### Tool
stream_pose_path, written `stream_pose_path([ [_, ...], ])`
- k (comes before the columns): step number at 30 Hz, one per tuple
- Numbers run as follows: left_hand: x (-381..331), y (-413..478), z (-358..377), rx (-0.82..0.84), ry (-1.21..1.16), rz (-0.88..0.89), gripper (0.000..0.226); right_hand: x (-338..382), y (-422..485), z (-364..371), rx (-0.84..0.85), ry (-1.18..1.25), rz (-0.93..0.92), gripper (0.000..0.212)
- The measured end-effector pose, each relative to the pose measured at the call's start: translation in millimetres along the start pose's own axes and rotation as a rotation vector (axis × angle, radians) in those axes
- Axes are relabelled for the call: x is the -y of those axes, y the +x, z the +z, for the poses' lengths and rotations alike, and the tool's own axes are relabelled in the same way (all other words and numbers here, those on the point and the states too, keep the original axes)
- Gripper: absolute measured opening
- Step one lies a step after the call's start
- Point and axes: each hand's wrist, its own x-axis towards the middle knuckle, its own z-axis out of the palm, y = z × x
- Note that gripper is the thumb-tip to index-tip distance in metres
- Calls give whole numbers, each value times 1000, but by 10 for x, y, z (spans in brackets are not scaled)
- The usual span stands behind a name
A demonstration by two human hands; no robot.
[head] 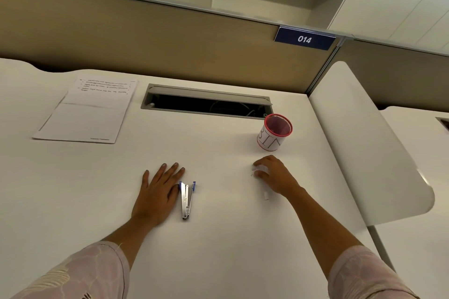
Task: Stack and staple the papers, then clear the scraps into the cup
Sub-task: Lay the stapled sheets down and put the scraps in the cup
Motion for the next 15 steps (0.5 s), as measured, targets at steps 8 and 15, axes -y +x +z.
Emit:
stream_pose_path([
  [8,-7,-10,-6,-1,5,4,55,247,17,96,-167,177,170,21],
  [15,-4,-7,6,-8,-9,7,53,331,49,116,-201,245,216,11],
])
